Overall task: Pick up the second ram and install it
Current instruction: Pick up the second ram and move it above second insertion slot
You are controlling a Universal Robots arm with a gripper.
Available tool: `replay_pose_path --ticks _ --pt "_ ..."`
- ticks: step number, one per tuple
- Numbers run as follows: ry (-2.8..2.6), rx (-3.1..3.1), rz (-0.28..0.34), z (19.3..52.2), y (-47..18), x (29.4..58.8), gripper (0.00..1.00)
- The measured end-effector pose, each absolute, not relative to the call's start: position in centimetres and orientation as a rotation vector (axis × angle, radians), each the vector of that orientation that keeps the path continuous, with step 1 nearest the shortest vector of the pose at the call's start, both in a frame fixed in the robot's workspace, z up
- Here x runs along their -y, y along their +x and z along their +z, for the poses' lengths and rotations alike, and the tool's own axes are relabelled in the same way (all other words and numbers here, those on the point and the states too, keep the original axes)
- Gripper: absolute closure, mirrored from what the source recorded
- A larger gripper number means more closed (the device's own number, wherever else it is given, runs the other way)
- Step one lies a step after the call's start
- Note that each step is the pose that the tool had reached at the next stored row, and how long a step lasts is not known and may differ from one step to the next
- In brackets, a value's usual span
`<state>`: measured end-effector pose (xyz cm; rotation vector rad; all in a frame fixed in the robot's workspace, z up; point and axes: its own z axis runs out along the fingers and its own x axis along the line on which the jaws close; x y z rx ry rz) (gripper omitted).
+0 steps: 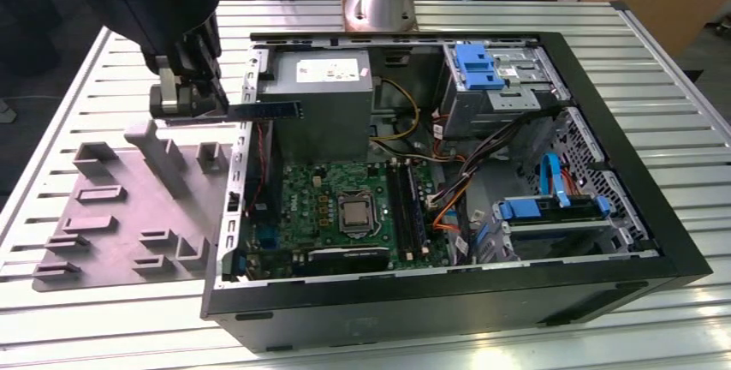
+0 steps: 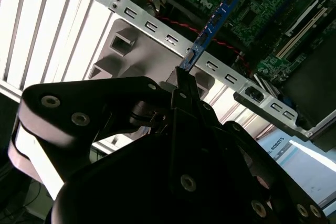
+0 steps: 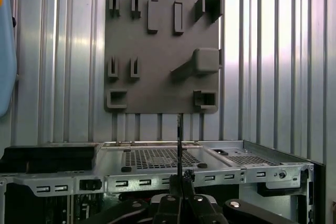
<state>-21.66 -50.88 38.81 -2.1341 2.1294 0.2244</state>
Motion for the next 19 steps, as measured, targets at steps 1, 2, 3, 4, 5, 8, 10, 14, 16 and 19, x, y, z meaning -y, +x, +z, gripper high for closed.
replay_pose_path --ticks 1,2,3,4,5,8,10,14,16,19 --pt "-2.134 -2.129 0.224 38.8 -21.5 50.9 0.88" --pt "-2.134 -2.129 0.224 38.8 -21.4 50.9 0.88" --pt "-2.134 -2.129 0.224 38.8 -21.2 50.9 0.88" --pt "-2.134 -2.129 0.224 38.8 -21.1 50.9 0.88" --pt "-2.134 -2.129 0.224 38.8 -20.9 50.9 0.88" --pt "-2.134 -2.129 0.224 38.8 -20.5 50.9 0.88" --pt "-2.134 -2.129 0.224 38.8 -20.3 50.9 0.88" --pt "-2.134 -2.129 0.224 38.8 -19.7 50.9 0.88" --pt "-2.134 -2.129 0.224 38.8 -19.5 50.9 0.88" --pt "-2.134 -2.129 0.224 38.8 -19.1 50.9 0.88"
